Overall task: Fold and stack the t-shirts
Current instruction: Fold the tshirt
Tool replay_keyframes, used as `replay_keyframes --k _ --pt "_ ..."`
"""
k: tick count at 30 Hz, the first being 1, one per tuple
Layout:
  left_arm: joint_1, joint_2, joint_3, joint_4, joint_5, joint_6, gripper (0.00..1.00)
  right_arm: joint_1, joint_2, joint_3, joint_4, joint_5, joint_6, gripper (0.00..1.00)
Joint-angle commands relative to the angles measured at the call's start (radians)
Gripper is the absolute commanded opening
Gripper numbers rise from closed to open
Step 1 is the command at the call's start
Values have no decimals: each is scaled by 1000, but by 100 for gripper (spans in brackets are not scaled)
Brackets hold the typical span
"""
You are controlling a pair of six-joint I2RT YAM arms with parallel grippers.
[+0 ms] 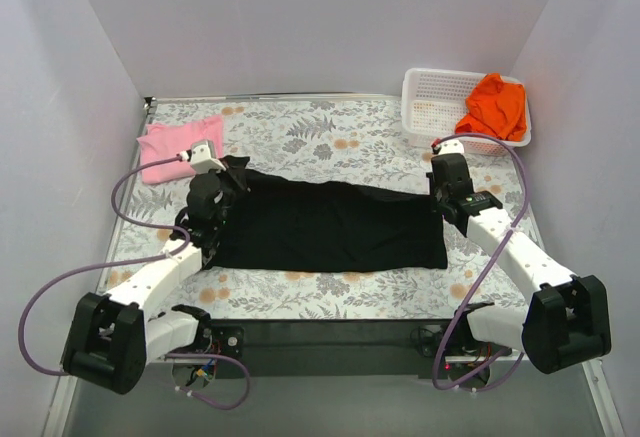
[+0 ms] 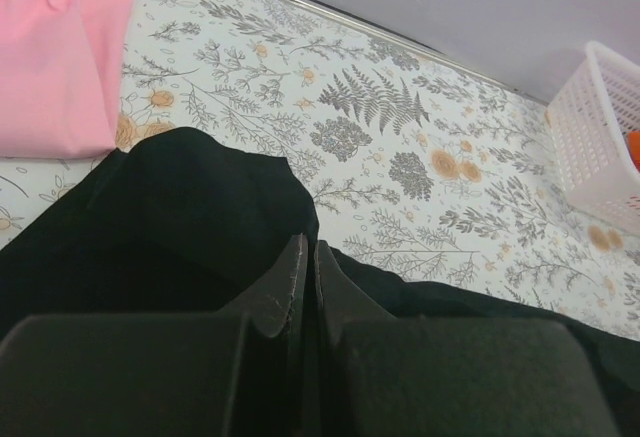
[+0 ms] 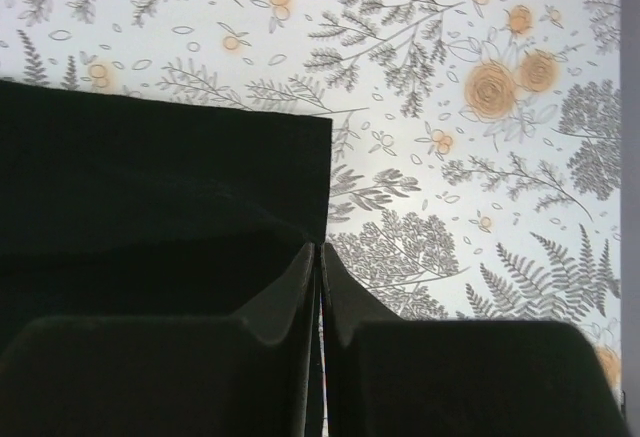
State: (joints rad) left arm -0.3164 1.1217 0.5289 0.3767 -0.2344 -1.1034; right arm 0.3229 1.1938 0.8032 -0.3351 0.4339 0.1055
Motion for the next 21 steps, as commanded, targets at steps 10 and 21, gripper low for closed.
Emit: replay_keyframes --k 10,21 --pt "-9 -192 -115 -143 -3 -47 0 4 -5 2 -48 141 29 1" --pt "-19 -362 -156 -292 18 -78 0 5 16 -25 -48 143 37 1"
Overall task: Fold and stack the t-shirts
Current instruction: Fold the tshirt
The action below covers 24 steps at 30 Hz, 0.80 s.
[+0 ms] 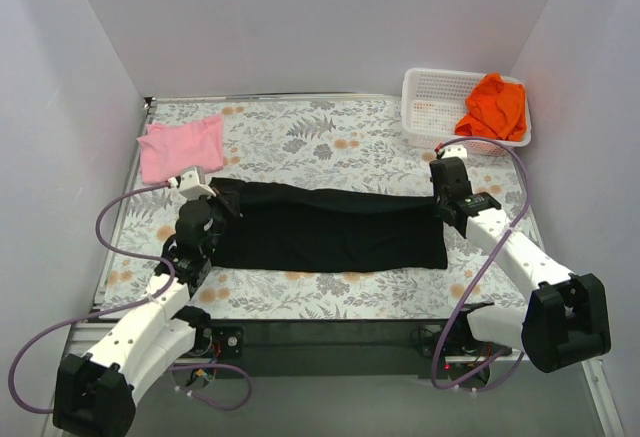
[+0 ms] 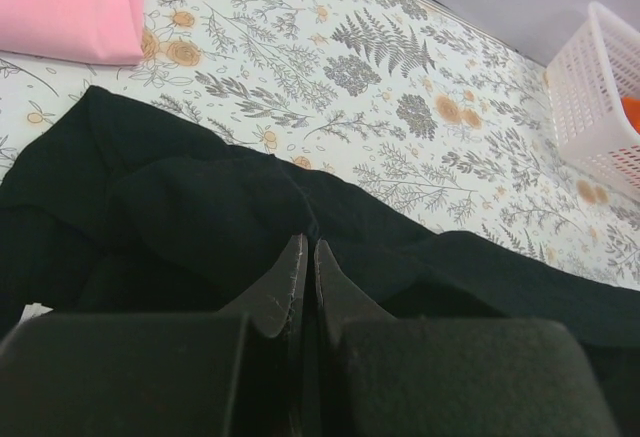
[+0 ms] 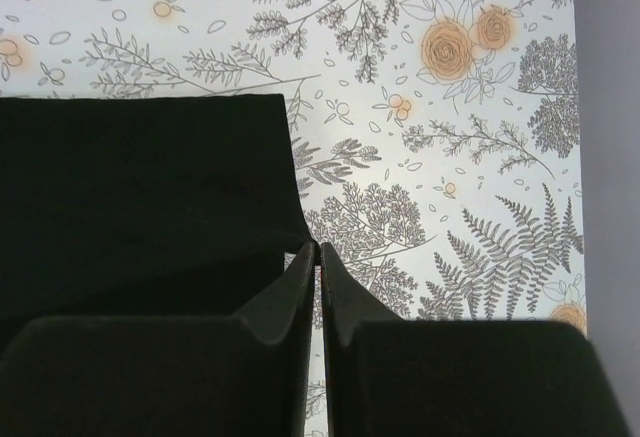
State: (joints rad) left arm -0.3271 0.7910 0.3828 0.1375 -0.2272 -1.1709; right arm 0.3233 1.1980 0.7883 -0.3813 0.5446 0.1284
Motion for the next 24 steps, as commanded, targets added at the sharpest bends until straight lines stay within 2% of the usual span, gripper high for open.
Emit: replay_keyframes --k 1,3,4,7,8,9,10,11,12,16,19,22,24 --pt "-13 -32 -13 -56 17 -12 0 5 14 -12 -2 37 16 1" --pt "-18 -30 -27 -61 28 -18 0 6 17 -17 -4 37 23 1" --pt "-18 -29 -28 -65 31 -18 0 7 17 -18 -4 37 27 21" --pt "-20 -30 -24 -84 40 -26 0 7 3 -17 -4 38 31 55" --pt "-20 -44 -22 -85 43 -27 11 7 -3 -15 -4 34 31 61" --pt "-20 -55 -21 -93 45 -27 39 8 -15 -12 -4 29 33 68" --pt "-20 -65 -25 -93 42 -30 61 8 -20 -6 -2 19 30 84" --pt "-20 -96 -28 -93 45 -30 82 8 -24 -3 -4 12 28 87" --pt "-21 -110 -33 -93 46 -33 88 8 -32 0 -4 9 25 87" --pt "-23 -182 -58 -81 65 -50 90 16 -37 20 7 -23 19 87" --pt "-21 -203 -65 -61 19 -49 91 60 -20 35 36 -58 17 84" --pt "-23 -129 -29 -76 -73 -59 91 137 26 66 76 -96 20 84" --pt "-21 -15 11 -75 -122 -55 91 193 73 103 108 -120 22 84"
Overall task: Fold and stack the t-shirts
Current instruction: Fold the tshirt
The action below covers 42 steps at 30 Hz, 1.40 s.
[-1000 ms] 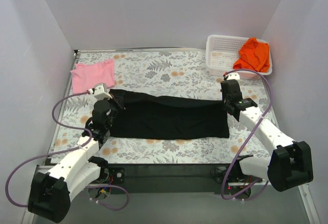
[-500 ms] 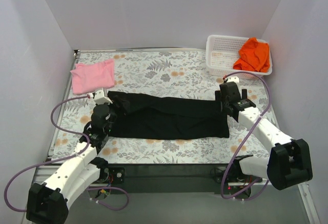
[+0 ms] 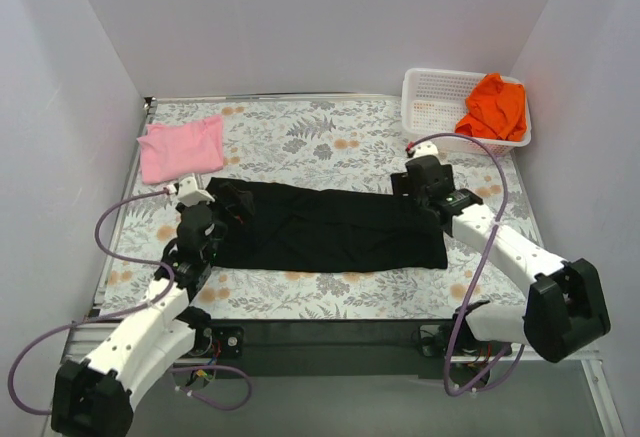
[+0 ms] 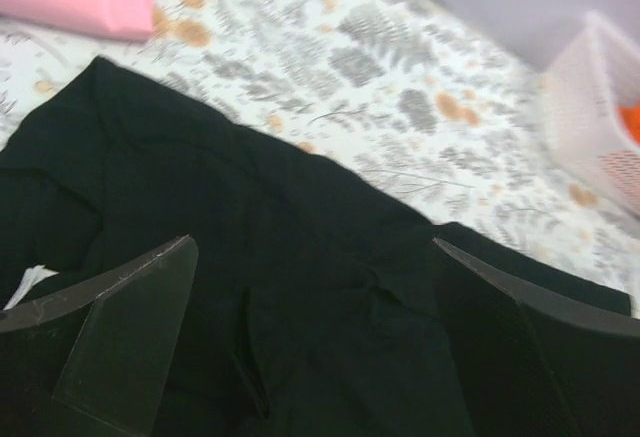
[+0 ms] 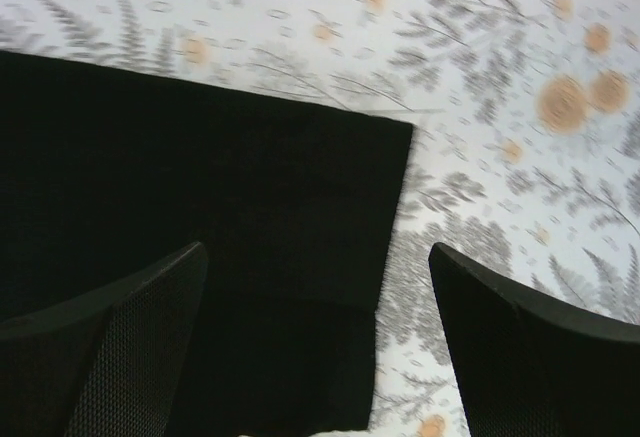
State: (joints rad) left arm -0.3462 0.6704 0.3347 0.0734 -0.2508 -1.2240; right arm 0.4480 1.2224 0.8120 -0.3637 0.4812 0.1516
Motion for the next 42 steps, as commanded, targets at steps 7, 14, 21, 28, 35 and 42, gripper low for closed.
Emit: replay_keyframes --k 7,14,21,28,35,42 --pt "39 423 158 14 -191 -12 96 245 173 130 296 -278 -14 82" --pt "154 532 193 46 -93 -14 95 385 307 185 511 -443 -43 81" --pt "268 502 150 43 -48 -94 96 475 518 327 676 -679 -40 80" --pt "397 482 118 23 42 -138 98 531 758 531 742 -835 -37 77" --pt "406 397 96 0 47 -128 98 566 920 670 769 -851 -35 76" --pt "406 367 73 -11 62 -129 98 575 1013 754 767 -851 -35 75"
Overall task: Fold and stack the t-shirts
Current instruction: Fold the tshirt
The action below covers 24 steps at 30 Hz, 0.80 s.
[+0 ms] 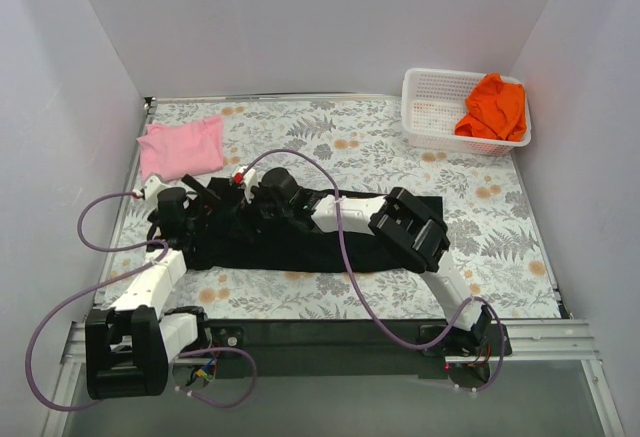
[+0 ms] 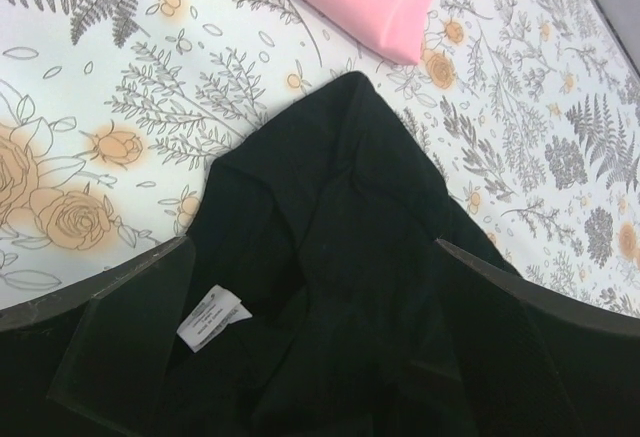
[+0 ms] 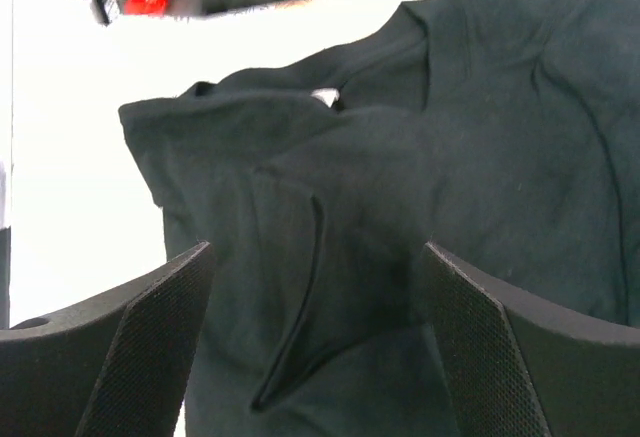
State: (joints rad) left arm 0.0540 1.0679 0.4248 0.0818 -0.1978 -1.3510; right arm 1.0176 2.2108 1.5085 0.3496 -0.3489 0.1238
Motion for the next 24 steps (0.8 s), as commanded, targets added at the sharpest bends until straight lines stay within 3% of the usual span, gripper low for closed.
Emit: replay_keyframes --k 1,9,12,13,16,24 --pt "6 -42 -18 -19 8 0 98 9 29 62 52 -28 -6 74" --pt "6 -60 -26 -24 6 -2 98 33 56 76 54 -38 -16 63" --pt "6 -75 -34 -25 5 -2 98 36 70 94 52 -55 -10 50" --pt "6 -83 -38 -24 1 0 98 38 73 99 54 -68 -9 39" --pt "6 -91 -41 -27 -5 1 98 47 72 98 54 -64 -9 19" --pt "6 -85 -43 -22 -2 6 98 105 -13 21 52 19 -93 5"
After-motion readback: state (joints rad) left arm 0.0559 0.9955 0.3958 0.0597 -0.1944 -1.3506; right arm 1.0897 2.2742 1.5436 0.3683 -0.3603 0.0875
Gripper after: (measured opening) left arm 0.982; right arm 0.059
